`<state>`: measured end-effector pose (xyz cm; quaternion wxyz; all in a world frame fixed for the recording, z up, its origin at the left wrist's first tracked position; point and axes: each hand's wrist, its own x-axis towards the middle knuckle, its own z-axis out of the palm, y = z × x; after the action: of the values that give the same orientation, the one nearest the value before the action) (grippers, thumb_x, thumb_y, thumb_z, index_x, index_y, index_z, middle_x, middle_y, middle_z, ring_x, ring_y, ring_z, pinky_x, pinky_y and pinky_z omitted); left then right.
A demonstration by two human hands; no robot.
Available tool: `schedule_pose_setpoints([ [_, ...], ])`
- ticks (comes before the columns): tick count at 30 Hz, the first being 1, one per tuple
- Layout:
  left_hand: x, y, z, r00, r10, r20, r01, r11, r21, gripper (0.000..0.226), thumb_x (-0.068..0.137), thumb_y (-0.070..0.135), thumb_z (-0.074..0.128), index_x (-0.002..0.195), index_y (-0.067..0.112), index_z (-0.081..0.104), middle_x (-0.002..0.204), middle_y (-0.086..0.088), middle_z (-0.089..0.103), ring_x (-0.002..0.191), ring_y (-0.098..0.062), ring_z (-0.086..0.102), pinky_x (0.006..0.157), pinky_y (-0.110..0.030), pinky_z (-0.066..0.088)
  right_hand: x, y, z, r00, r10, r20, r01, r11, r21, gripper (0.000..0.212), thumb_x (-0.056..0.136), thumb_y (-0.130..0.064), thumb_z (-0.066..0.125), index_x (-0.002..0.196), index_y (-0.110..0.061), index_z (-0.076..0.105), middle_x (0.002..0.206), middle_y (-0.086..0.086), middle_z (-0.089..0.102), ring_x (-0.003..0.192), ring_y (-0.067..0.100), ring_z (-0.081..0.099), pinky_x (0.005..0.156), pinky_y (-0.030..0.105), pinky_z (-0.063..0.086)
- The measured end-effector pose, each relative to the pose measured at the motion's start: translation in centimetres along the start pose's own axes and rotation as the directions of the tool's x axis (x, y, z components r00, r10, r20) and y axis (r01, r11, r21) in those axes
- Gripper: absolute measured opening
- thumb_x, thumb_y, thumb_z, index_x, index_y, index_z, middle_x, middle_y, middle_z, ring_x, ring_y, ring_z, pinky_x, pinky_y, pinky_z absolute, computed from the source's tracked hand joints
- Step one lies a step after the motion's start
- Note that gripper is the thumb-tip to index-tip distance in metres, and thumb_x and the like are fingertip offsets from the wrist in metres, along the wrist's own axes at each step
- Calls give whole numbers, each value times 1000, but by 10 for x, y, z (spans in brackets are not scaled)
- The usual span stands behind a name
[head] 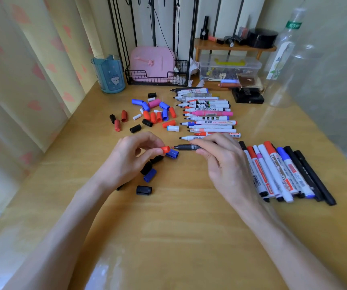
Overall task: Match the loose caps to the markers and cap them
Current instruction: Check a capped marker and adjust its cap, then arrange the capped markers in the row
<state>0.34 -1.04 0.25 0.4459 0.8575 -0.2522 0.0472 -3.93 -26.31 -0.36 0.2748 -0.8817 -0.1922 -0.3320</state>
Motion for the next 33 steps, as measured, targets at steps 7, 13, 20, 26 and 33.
schedule_pose_setpoints([
  [7,-2,4,4,1000,-11,0,11,998,-64,11,98,23,70,107,22,77,94,10,77,90,-16,71,79,-38,56,-1,1,1,999,-34,14,34,999,-14,28,91,3,71,115,-11,78,99,1,69,92,24,62,79,43,51],
  [13,-4,6,13,998,51,-32,-50,999,16,15,95,44,65,103,34,74,96,15,75,88,-21,68,69,-42,49,-2,-2,1,998,-50,42,51,998,-36,30,91,4,70,116,-12,77,100,-1,68,94,21,60,80,40,50],
  [20,-5,13,21,984,96,-149,-90,995,51,10,95,34,70,102,31,77,91,18,74,83,-17,65,72,-27,49,-1,0,0,998,-20,67,20,1000,3,34,91,6,71,119,-11,77,100,-2,68,95,15,61,82,32,53],
  [26,-4,11,24,985,137,-107,-120,981,155,9,97,23,75,106,23,77,95,15,72,87,-12,66,73,-29,52,1,5,-4,988,-20,156,18,1000,11,31,93,3,70,118,-13,77,99,-2,69,96,15,63,85,33,53],
  [33,-4,-18,-2,992,3,-125,41,935,352,12,94,25,75,106,28,74,101,16,71,95,-4,65,80,-23,51,-1,9,-1,985,64,158,-54,996,-71,24,94,-7,70,116,-15,76,97,-3,66,93,20,62,84,43,53],
])
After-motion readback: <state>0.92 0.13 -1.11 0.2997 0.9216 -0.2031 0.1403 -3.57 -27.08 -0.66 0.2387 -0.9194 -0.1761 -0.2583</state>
